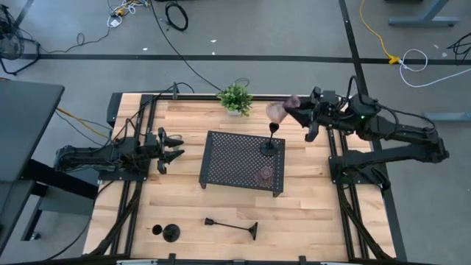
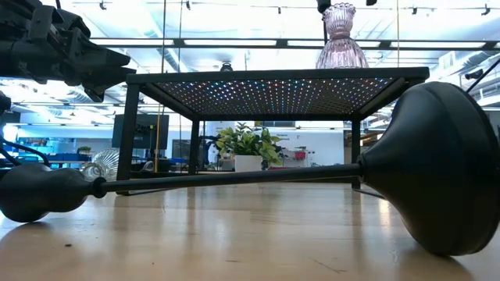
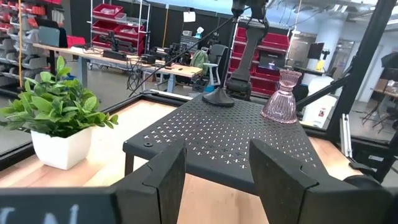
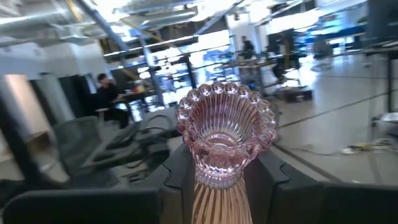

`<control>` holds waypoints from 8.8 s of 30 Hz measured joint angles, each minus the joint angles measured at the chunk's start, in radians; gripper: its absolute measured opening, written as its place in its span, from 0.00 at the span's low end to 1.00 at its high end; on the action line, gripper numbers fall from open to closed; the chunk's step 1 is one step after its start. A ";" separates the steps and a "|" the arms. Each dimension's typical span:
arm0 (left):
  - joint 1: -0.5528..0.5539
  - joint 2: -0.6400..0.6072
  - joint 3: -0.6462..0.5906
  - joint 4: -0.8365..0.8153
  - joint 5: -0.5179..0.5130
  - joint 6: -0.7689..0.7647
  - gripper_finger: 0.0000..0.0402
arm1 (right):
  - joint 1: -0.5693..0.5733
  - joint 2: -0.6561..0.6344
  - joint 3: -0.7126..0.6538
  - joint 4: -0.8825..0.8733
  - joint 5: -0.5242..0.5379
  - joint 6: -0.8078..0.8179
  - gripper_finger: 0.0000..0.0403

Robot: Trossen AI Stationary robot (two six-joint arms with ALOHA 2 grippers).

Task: Pick & Place candle stick holders
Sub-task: Put the pink glass candle holder on the shelf, then align the bottom black candle holder with the pink glass candle holder on the shelf

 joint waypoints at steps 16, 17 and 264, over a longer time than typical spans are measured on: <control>0.000 0.000 0.000 0.012 0.027 -0.027 0.45 | 0.266 0.107 0.000 0.108 0.087 -0.028 0.23; 0.000 0.000 0.000 0.013 0.027 -0.027 0.45 | 0.276 0.115 0.000 0.116 0.087 -0.030 0.23; -0.225 0.000 0.001 0.031 0.649 -0.241 0.45 | 0.753 0.507 0.199 -0.198 0.420 0.161 0.46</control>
